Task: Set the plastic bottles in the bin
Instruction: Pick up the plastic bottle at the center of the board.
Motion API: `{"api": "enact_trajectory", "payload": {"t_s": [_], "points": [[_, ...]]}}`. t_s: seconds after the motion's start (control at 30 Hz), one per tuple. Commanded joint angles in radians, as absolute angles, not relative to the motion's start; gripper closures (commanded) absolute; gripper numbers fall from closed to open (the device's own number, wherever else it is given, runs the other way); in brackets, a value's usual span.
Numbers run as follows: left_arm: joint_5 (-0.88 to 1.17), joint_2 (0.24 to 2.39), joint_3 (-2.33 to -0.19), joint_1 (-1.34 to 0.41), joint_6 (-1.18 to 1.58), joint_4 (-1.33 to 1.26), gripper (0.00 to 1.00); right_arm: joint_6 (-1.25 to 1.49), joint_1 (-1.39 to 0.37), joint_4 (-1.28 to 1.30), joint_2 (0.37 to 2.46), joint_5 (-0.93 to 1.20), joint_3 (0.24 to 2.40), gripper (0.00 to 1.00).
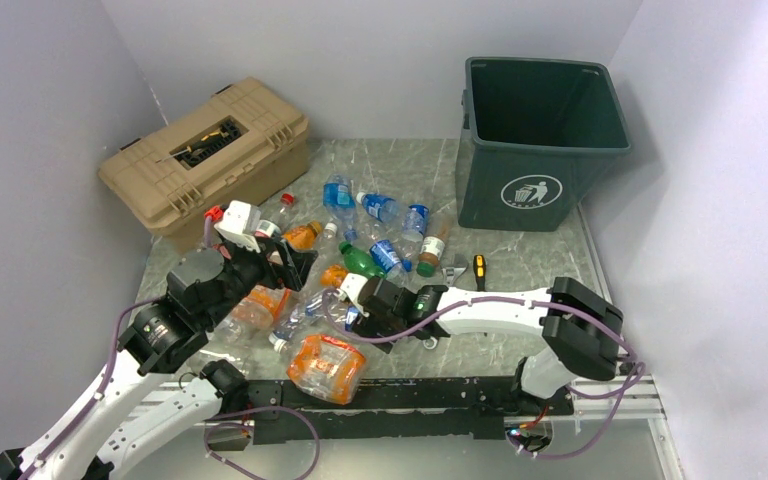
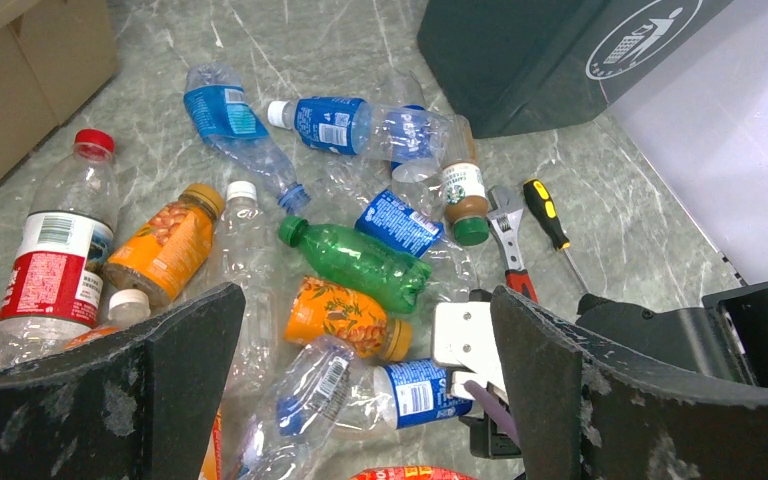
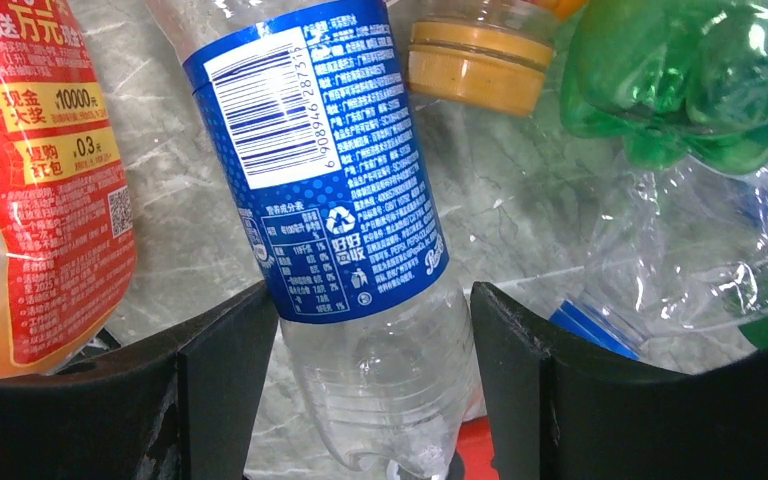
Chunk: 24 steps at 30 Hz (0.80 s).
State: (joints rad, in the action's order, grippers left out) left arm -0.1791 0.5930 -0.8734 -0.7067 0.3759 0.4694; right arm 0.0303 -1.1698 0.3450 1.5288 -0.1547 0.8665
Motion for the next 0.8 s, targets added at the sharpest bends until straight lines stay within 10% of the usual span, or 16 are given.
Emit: {"api": "enact_trajectory", "payload": {"t_s": [0.0,0.17,0.33,0.77], "points": [[-0.165,0.595,-0.890,-0.709,0.359,0.442,0.00,0.021,-1.172,0.317,1.580,-0.146,0.857,0.27],[-0.165,0.593,-0.889,-0.708,0.360,0.442,0.00,0.034,-1.171,0.322,1.590,-0.170,0.862,0.28],[-0.163,0.594,-0.888,-0.708,0.362,0.441,0.01,0.055,-1.178,0.372,1.530,-0.206,0.865,0.50],[-0.221,0.548,-0.865,-0.708,0.387,0.422,0.00,0.094,-1.229,0.693,1.179,-0.222,0.995,0.52]]}}
